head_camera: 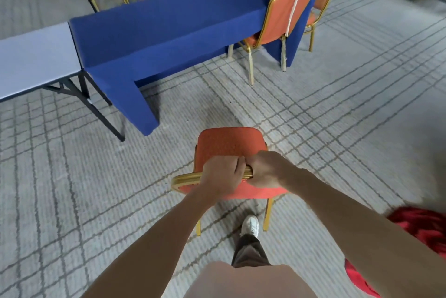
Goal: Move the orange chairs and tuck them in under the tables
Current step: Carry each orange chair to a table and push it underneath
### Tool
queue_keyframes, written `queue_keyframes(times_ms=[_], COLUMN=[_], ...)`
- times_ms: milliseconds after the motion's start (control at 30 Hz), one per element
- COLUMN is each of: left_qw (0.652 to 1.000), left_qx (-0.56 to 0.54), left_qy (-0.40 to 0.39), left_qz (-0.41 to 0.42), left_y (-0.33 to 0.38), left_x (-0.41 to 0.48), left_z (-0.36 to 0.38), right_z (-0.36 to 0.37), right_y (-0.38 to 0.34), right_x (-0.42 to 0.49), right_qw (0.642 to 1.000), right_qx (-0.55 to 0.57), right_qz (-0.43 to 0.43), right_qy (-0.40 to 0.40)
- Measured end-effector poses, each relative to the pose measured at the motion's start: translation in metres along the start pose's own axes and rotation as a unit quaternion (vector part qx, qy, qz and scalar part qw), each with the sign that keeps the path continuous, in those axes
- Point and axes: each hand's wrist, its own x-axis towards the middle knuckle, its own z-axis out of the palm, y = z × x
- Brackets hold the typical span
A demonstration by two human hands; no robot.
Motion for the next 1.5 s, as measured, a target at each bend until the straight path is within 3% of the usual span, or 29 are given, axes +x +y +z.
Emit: queue_keyframes(times_ms=[167, 267, 333, 600, 700, 767, 967, 1067, 1233, 1400, 1500], left_qw=[0.987, 0.985, 0.979, 0.984, 0.954, 0.945, 0.970, 0.964, 0.994, 0.996, 0.996], left_qx=[0.089, 0.101, 0.134, 0.144, 0.266, 0.302, 0.231, 0.258, 0.048, 0.048, 0.039], left_qy=[0.136, 0.141, 0.152, 0.100, 0.104, 0.089, 0.073, 0.058, 0.054, 0.001, 0.010], left_qz=[-0.007, -0.024, 0.011, 0.011, 0.089, 0.090, -0.006, 0.015, -0.084, -0.076, -0.075], left_y=[-0.013, -0.022, -0.029, -0.051, -0.070, -0.073, -0.089, -0.109, -0.129, -0.145, -0.151], left_x=[0.078, 0.119, 0.152, 0.270, 0.303, 0.329, 0.436, 0.490, 0.571, 0.626, 0.651], left_z=[-0.013, -0.036, -0.046, -0.092, -0.098, -0.106, -0.122, -0.126, -0.137, -0.150, -0.160], right_z=[-0.045, -0.069, -0.088, -0.169, -0.192, -0.210, -0.269, -0.298, -0.347, -0.379, -0.403], right_y=[0.033, 0.044, 0.054, 0.079, 0.089, 0.098, 0.135, 0.152, 0.174, 0.193, 0.198], right_x=[0.044, 0.081, 0.106, 0.193, 0.221, 0.240, 0.318, 0.364, 0.425, 0.468, 0.484], right_qw=[0.989, 0.981, 0.973, 0.971, 0.970, 0.972, 0.970, 0.975, 0.987, 0.988, 0.988], right_qx=[-0.030, 0.002, -0.004, -0.012, -0.004, 0.011, 0.021, 0.004, 0.000, -0.020, -0.049], right_qz=[-0.044, -0.050, -0.053, -0.004, -0.002, 0.002, 0.025, 0.019, 0.038, 0.030, 0.011], right_qy=[0.137, 0.190, 0.226, 0.240, 0.242, 0.237, 0.239, 0.220, 0.159, 0.147, 0.148])
